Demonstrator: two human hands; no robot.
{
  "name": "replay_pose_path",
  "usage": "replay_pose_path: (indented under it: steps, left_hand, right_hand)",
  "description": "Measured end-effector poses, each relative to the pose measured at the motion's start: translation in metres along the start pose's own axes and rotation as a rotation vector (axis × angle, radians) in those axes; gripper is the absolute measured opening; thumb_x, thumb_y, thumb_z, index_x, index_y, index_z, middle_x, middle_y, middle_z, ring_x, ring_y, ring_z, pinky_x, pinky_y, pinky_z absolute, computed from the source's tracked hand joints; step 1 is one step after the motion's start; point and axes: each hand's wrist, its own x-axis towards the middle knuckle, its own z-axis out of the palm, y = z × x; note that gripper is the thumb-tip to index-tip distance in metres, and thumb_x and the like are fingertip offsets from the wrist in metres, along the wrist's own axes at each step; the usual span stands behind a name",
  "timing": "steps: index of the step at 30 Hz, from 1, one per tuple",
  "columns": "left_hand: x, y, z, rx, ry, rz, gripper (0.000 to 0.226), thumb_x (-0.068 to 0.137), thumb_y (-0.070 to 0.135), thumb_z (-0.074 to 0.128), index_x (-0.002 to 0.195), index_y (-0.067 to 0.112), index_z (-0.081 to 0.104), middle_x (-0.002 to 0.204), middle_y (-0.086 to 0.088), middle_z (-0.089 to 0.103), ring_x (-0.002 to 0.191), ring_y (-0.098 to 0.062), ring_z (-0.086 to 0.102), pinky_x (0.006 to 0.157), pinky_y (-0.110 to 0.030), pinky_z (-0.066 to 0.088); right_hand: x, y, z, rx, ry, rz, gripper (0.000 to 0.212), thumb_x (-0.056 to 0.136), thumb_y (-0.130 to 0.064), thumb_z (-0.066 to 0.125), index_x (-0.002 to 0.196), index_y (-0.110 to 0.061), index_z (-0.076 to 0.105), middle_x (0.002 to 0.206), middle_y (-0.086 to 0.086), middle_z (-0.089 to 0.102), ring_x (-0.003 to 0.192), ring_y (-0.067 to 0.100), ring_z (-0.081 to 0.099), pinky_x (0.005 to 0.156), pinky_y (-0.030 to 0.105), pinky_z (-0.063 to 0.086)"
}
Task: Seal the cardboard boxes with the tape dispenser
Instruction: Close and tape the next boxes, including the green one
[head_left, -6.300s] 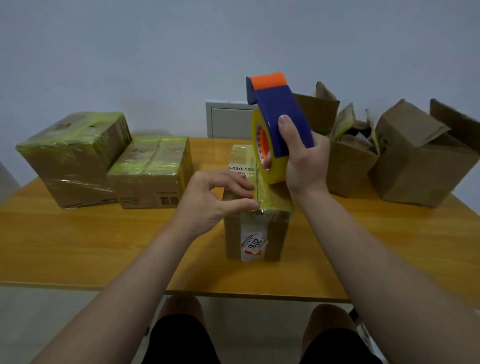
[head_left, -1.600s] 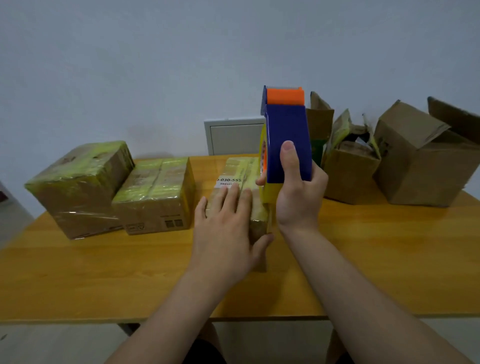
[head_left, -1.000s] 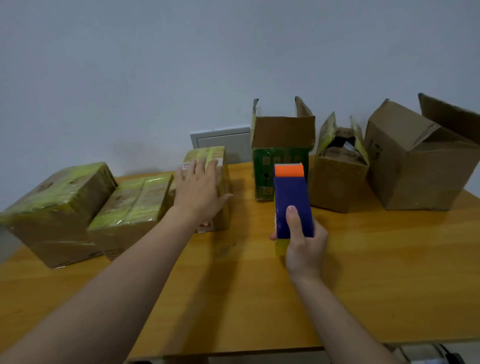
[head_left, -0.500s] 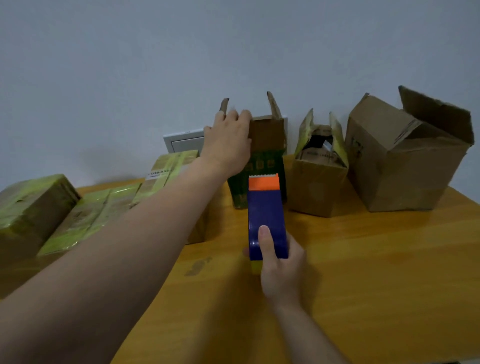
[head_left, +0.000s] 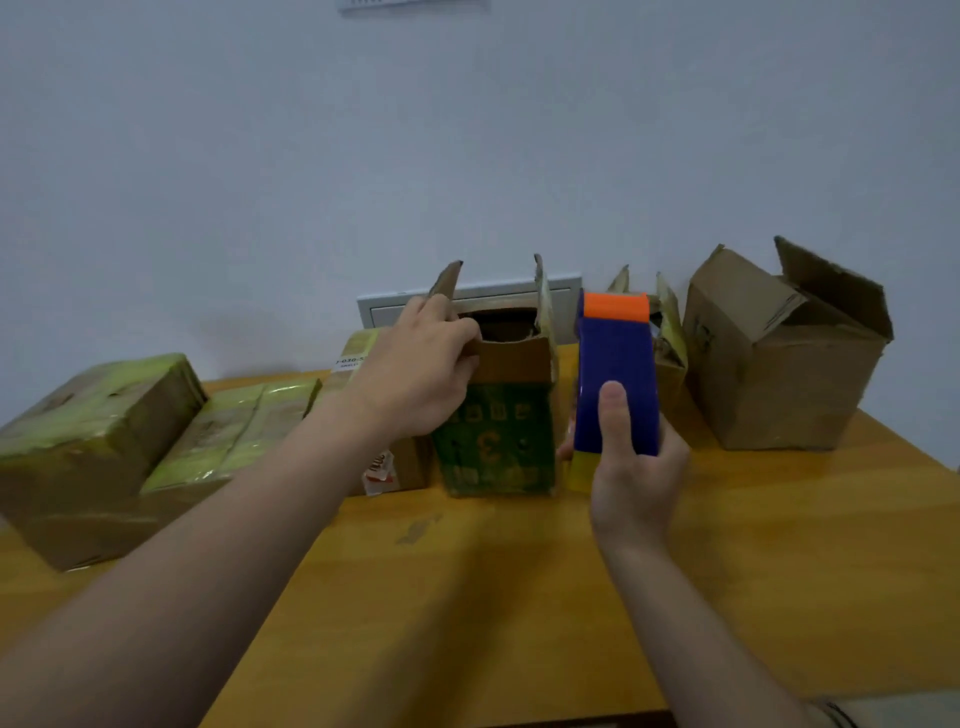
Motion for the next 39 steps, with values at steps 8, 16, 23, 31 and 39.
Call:
replay_pose_path:
  steps: [8, 16, 23, 31, 39]
  left_hand:
    - [-0.055, 0.027, -0.056, -0.138, -0.181, 0.113, 0.021, 0.093, 0.054, 0.066, 0.076, 0.047, 0.056, 0.131, 0.009, 0.054, 0.123, -0.014, 0.045, 0.102, -0.039, 0.045]
    - [-0.069, 0.053, -0.069, -0.038, -0.24, 0.244, 0.022, 0.098, 0.06, 0.055, 0.089, 0.041, 0.063, 0.102, 0.013, 0.066, 0.089, -0.011, 0.059, 0.077, -0.042, 0.055]
    - [-0.066, 0.02, -0.082, -0.22, -0.236, 0.093, 0.05, 0.071, 0.084, 0.058, 0.091, 0.041, 0.073, 0.088, 0.021, 0.066, 0.085, 0.001, 0.06, 0.065, -0.026, 0.048]
    - [-0.05, 0.018, -0.05, -0.067, 0.047, -0.056, 0.027, 0.074, 0.048, 0.087, 0.093, 0.037, 0.07, 0.104, 0.014, 0.058, 0.101, -0.011, 0.052, 0.081, -0.03, 0.047]
    - [-0.038, 0.026, -0.035, -0.506, -0.29, -0.098, 0.058, 0.069, 0.065, 0.069, 0.121, 0.038, 0.063, 0.13, 0.01, 0.062, 0.114, -0.011, 0.064, 0.096, -0.044, 0.056]
  right_hand:
    - [0.024, -0.049, -0.006, -0.221, 0.08, -0.078, 0.064, 0.078, -0.062, 0.073, 0.118, -0.012, 0.066, 0.099, 0.005, 0.073, 0.082, 0.023, 0.074, 0.061, 0.018, 0.056]
    - [0.034, -0.075, 0.003, -0.774, -0.143, -0.062, 0.074, 0.061, -0.083, 0.072, 0.081, -0.012, 0.062, 0.073, 0.001, 0.068, 0.065, 0.016, 0.066, 0.059, 0.032, 0.052]
    - [0.052, -0.074, -0.003, -0.758, -0.209, 0.018, 0.047, 0.075, -0.048, 0.086, 0.093, -0.011, 0.063, 0.084, 0.006, 0.067, 0.076, 0.021, 0.067, 0.062, 0.036, 0.053]
    - [0.046, -0.061, -0.022, -0.508, -0.074, 0.11, 0.059, 0.076, -0.044, 0.087, 0.118, -0.011, 0.061, 0.106, 0.006, 0.065, 0.092, 0.021, 0.067, 0.064, 0.025, 0.051]
    - [0.039, -0.066, -0.007, -0.608, -0.106, -0.012, 0.047, 0.074, -0.058, 0.082, 0.097, -0.021, 0.063, 0.088, -0.006, 0.068, 0.081, 0.014, 0.069, 0.064, 0.027, 0.055]
